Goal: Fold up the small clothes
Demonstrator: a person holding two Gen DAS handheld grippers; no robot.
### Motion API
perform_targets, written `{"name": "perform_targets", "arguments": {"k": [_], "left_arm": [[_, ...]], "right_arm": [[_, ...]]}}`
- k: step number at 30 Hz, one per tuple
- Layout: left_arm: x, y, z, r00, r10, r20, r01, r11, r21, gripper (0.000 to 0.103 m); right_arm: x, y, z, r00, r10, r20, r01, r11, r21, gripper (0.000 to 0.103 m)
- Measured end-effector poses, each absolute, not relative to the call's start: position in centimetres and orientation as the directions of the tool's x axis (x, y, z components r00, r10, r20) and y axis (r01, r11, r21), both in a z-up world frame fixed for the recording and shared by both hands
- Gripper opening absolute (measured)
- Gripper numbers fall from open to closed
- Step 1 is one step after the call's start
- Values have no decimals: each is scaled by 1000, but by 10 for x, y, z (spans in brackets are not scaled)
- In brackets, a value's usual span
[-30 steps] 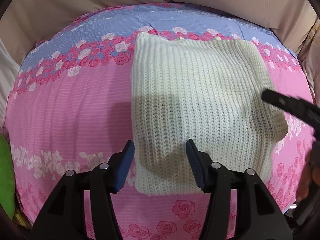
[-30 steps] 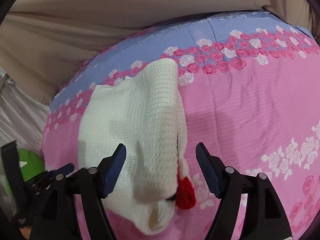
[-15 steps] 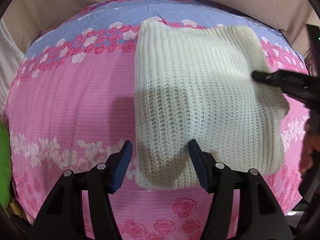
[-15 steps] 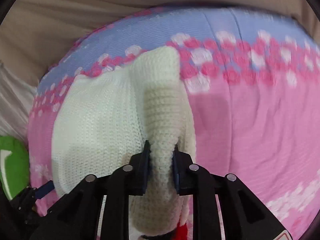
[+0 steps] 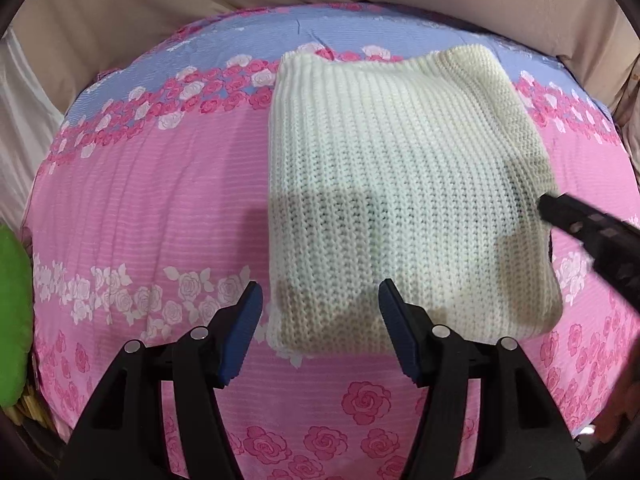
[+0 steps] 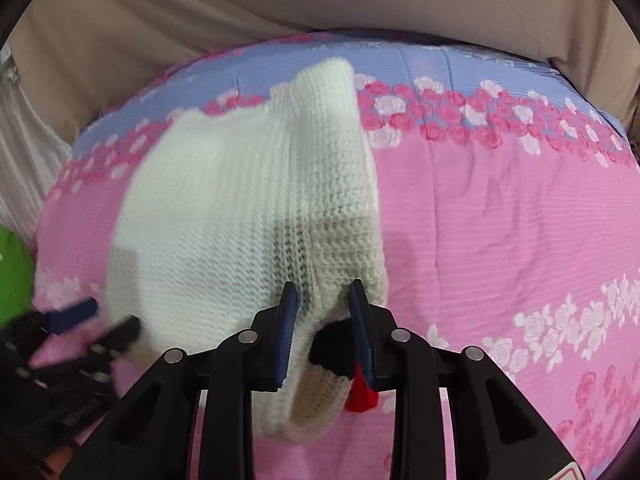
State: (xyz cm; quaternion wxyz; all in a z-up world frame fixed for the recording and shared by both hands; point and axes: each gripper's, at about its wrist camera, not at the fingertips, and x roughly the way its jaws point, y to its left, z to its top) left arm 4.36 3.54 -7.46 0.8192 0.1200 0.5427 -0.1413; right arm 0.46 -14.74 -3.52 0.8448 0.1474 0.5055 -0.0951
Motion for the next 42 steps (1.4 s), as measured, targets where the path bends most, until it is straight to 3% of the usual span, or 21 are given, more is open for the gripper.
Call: {"name": "perform_targets", "arguments": {"k": [1,3,6,21,42], "left_arm": [[41,35,-71,384,-101,-918,355,934,46,63],[33,35,-61,425,-113,-898,345,937,46,67],[23,37,-51,480,-118,-869,328,943,53,77],[-20,23,-44,546,-103,-831,292,954,73,80],[-24,28,-46,557,-67,-828,250,964,90,80]], "right_arm": [[-2,-146,-22,491,-18,-871,316,936,159,29],[-20,-142,-2,530,-50,-847,337,929,156,46],[-50,-128,3,542,-113,-833,371,921,116,58],[-84,-120,-4,532,-169,-830,368,929,47,66],[-82,-113,-10,514,-158,-843,357,933,43,66]]}}
